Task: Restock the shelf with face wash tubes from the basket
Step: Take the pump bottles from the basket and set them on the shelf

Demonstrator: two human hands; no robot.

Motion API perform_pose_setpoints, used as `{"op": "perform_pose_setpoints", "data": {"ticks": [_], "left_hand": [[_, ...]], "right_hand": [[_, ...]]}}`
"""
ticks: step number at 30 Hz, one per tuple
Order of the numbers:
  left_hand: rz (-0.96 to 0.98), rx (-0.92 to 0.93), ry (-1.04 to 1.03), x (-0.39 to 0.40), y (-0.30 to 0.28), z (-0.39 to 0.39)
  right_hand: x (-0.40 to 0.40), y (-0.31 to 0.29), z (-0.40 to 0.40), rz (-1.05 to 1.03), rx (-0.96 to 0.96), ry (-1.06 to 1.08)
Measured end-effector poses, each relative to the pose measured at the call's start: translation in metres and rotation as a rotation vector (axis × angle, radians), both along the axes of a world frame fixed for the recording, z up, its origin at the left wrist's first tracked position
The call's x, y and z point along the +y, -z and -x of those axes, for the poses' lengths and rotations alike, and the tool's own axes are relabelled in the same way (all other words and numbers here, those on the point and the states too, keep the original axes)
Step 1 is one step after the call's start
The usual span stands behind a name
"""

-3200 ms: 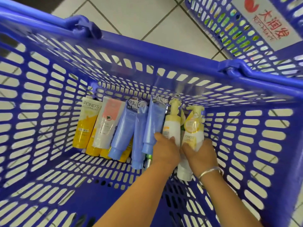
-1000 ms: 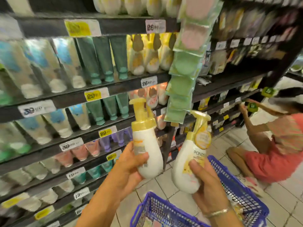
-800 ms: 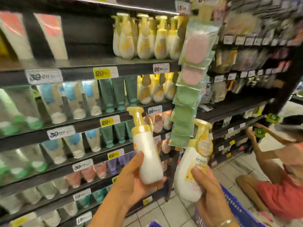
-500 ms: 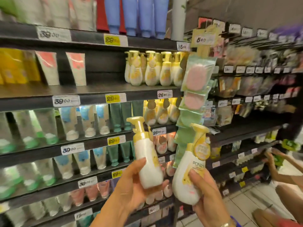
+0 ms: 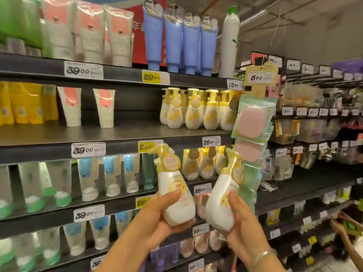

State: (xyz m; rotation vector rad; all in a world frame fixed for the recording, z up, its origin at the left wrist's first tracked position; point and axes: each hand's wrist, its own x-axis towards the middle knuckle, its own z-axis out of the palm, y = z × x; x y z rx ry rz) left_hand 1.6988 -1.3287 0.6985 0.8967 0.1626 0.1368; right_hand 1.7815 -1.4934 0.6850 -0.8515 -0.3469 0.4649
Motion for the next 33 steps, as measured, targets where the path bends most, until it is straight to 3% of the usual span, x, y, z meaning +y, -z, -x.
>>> {"op": "perform_pose_setpoints", "data": {"ticks": [5, 12, 19, 33], "left_hand": [[-0.268, -0.072, -0.013, 0.054, -0.042, -0.037], [-0.398, -0.042, -0.045, 0.105, -0.108, -0.113], [-0.585, -0.042, -0.098, 0.12, -0.14, -0.189], [-0.564, -0.177, -0.087, 0.11, -0.122, -0.283]], "right_hand": [[0.05, -0.034, -0.057, 0.053, -0.116, 0.036], [0.102, -0.097, -0.15, 0.122, -0.251, 0.111], [0.124, -0.122, -0.21, 0.297, -0.374, 0.256], [0.116, -0.118, -0.287, 0.332, -0.561, 0.375]]}}
